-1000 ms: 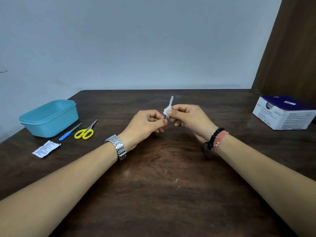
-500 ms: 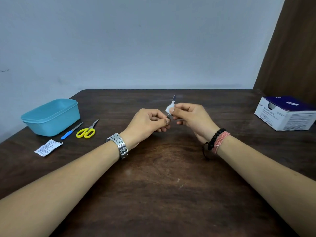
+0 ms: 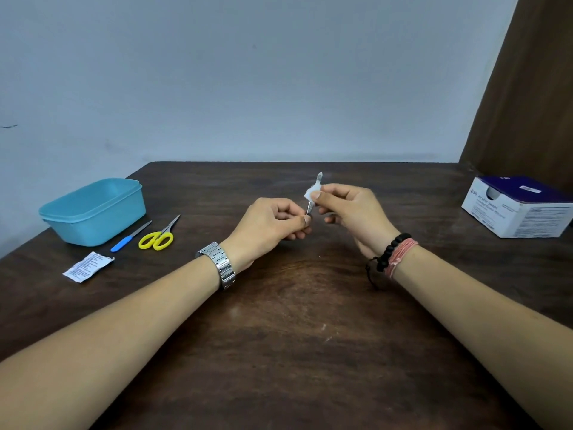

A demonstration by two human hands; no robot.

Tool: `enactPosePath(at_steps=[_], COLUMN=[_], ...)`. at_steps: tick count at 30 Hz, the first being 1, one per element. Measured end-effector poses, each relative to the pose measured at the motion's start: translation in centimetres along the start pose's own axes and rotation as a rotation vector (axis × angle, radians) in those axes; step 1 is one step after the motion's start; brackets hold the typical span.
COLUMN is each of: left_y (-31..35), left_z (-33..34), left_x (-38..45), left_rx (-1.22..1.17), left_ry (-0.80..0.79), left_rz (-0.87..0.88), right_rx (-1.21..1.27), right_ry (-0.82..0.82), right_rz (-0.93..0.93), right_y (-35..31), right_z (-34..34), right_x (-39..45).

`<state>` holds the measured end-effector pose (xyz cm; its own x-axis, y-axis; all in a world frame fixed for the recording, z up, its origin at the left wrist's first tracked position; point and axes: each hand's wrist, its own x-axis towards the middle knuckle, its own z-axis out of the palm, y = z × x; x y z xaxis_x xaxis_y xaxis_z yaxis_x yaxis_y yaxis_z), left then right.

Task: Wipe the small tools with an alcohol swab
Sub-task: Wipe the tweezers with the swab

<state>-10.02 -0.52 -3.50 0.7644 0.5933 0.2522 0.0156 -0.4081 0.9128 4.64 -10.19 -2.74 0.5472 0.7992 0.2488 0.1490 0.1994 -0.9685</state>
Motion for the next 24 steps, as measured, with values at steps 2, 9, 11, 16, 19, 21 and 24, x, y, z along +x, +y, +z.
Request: enactPosePath(at_steps=[2, 9, 11, 16, 19, 21, 24], left_y=[-0.11, -0.44, -0.47, -0.31, -0.11, 0.01, 0.04], left_z=[0.16, -0.04, -0.07, 0.01, 0.01, 0.11, 0.17], left_x=[-0.08, 0.00, 0.04, 0.03, -0.05, -0.11, -0.23], left_rx=[0.010, 0.036, 0.051, 0.025, -0.015, -0.028, -0.022], left_ry=[-0.005, 0.020, 0.014, -0.010, -0.029, -0.045, -0.067], left_rz=[-0.005, -0.003, 0.009, 0.005, -0.004, -0.013, -0.021], right_rx=[0.023, -0.060, -0.073, -0.086, -0.056, -0.033, -0.039], right_ry=[0.013, -0.080, -0.080, -0.074, -0.056, -0.058, -0.094], right_rz=[0.005, 0.006, 0.003, -0.010, -0.009, -0.006, 0.001], right_y=[-0.04, 0.31, 0.24, 0.23, 0.02, 0.03, 0.16], right_z=[-0.08, 0.19, 0.00, -0.13, -0.15, -0.22, -0.17], right_x=[0.04, -0.09, -0.10, -0.22, -0.09, -0.07, -0.15])
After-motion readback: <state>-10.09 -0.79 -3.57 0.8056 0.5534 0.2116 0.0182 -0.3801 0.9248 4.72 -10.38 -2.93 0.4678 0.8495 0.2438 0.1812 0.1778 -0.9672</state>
